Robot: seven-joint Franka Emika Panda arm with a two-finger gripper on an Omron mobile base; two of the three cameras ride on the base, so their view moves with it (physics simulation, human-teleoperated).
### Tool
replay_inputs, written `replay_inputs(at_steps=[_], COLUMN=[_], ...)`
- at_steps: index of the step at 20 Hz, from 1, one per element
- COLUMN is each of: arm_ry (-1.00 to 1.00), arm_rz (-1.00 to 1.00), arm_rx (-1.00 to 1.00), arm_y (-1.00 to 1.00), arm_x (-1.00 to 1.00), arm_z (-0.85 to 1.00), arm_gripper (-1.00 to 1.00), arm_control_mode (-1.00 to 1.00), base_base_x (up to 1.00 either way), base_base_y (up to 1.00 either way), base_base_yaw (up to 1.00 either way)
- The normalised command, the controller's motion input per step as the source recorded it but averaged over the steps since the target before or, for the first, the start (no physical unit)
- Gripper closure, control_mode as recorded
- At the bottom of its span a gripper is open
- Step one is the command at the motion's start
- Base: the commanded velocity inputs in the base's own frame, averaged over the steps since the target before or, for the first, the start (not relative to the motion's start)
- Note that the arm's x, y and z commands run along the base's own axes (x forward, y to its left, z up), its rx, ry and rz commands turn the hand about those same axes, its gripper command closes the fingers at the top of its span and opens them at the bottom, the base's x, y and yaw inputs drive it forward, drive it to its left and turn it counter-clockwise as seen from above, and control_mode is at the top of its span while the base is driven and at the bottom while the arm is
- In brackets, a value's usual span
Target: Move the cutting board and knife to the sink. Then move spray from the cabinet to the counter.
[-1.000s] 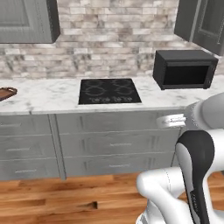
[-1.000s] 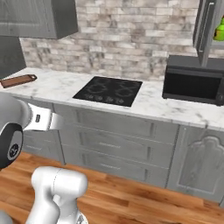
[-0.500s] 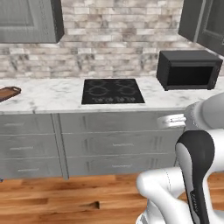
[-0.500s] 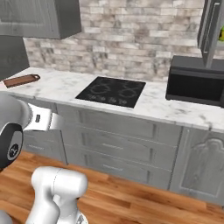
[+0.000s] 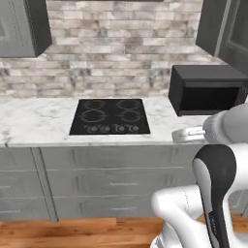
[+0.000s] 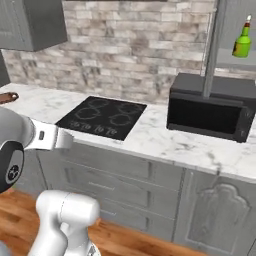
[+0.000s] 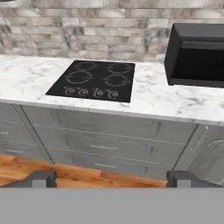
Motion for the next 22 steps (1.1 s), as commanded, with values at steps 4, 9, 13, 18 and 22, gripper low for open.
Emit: replay_inputs(at_steps=[4, 9, 13, 18, 22], arm_ry=[0.0, 0.0, 0.0, 0.0, 0.0], arm_rz=[0.0, 0.0, 0.0, 0.0, 0.0], arm_rx=[0.0, 0.0, 0.0, 0.0, 0.0], arm_y=[0.0, 0.0, 0.0, 0.0, 0.0], arm_x=[0.0, 0.0, 0.0, 0.0, 0.0], arm_z=[0.0, 0.0, 0.0, 0.0, 0.0], arm_gripper=[-1.0, -1.0, -1.0, -1.0, -1.0], arm_control_mode=[1.0, 1.0, 1.0, 1.0, 1.0], base_base_x=[0.94, 0.21, 0.03, 0.23, 0.54], base_base_y=[0.55, 1.0, 1.0, 1.0, 0.94], base_base_yaw=[0.02, 0.01, 0.0, -0.01, 0.0])
